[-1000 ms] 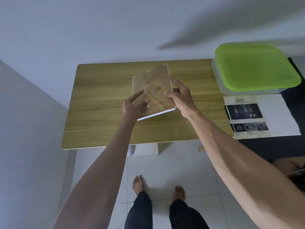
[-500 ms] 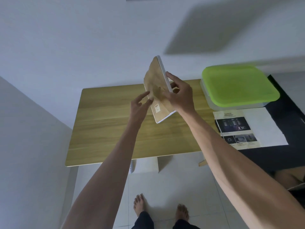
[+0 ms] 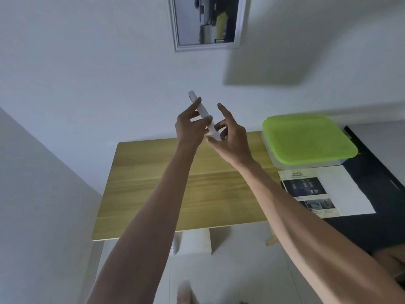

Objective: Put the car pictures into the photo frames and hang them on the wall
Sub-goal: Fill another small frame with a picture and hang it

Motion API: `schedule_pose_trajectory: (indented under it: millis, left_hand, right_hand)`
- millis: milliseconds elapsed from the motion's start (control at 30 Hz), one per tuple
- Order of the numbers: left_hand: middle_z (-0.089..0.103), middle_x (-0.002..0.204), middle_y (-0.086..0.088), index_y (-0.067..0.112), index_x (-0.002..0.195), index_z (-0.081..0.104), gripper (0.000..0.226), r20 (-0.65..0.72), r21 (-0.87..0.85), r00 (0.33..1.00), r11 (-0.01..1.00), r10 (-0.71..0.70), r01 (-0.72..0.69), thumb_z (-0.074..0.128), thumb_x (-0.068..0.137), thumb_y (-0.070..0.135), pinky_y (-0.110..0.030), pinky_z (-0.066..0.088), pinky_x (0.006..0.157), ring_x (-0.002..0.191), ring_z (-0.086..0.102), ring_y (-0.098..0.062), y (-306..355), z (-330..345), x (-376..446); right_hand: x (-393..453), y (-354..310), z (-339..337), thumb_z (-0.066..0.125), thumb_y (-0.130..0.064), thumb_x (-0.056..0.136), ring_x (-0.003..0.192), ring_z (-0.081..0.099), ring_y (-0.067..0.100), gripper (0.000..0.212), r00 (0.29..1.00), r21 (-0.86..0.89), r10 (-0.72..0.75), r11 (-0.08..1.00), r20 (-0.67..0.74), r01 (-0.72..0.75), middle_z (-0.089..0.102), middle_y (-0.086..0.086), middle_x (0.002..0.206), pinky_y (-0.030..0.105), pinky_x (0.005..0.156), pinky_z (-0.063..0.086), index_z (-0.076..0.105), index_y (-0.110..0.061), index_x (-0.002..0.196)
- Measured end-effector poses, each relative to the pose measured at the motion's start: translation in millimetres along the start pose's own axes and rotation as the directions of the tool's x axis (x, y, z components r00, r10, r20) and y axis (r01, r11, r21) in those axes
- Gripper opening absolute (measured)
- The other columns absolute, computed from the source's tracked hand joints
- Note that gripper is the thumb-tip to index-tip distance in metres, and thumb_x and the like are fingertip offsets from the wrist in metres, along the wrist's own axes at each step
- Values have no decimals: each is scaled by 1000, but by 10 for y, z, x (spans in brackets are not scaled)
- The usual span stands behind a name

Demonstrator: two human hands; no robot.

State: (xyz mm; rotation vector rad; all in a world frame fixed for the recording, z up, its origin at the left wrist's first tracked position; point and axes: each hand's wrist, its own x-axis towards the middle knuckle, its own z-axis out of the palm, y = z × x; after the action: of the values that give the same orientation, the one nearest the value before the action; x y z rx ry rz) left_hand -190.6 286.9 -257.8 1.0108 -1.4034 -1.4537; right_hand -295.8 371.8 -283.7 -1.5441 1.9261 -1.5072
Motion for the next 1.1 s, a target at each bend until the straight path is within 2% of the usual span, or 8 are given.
schedule_pose_trajectory:
  millis: [67,167,333,533,667,800,1033,1100]
  left_hand:
    - [72,112,-5,31,135,62,70,-50,0,999,1000,-10,10,66,69,9,-50,61,82,100,72,-25,44,-74,7]
    - [71,120,-11,27,136,61,72,-74,-36,997,999,15,-18,63,67,8,-52,55,96,113,67,-32,97,-199,44]
    - [70,120,-13,27,132,65,65,-10,-145,997,986,77,-78,54,74,0,-48,52,97,101,64,-19,252,-344,133]
    - [69,111,-16,23,135,62,62,84,-229,986,965,147,-125,55,81,-7,-47,54,81,92,65,-29,379,-348,260]
    - [62,94,-14,23,134,64,52,121,-182,973,968,197,-174,59,86,3,-44,49,85,85,56,-27,450,-289,371]
    - [65,129,-18,25,135,62,47,162,-111,947,958,278,-263,56,95,4,-49,45,108,120,61,-35,658,-127,484]
    - [61,140,2,32,136,61,55,267,-95,904,942,335,-321,52,90,3,-56,47,106,130,57,-26,1120,393,744]
    - [63,138,3,32,135,62,52,261,-111,891,929,371,-354,51,94,2,-55,47,106,129,58,-25,1221,615,804]
  right_hand:
    - [42,-92,-7,84,-29,76,63,56,0,80,1000,9,0,1000,-1,0,72,-8,91,18,67,48,46,-28,147]
    - [159,-169,-101,76,-40,80,95,66,6,65,994,-27,-7,1000,-105,4,75,-11,100,29,92,51,58,-22,139]
    - [433,-110,-421,73,-34,87,126,54,13,35,924,96,199,980,-328,-177,64,-4,128,33,109,42,69,-27,121]
    - [593,-230,-556,66,-14,92,83,64,6,32,905,384,324,900,-277,-205,78,-5,89,9,67,46,69,-19,123]
    - [634,-291,-586,62,-4,90,89,66,15,42,890,440,305,888,-340,-137,75,-18,93,8,70,48,67,-23,127]
    - [758,-375,-720,58,2,92,82,64,12,43,869,431,285,897,-404,-94,74,-9,90,13,69,49,69,-22,125]
    - [1091,-526,-1282,57,3,92,85,62,6,42,827,455,256,891,-501,-1,70,-7,112,10,75,46,70,-20,126]
    - [1207,-513,-1484,58,2,92,84,60,7,43,818,460,255,888,-516,14,69,-11,103,10,77,47,70,-22,125]
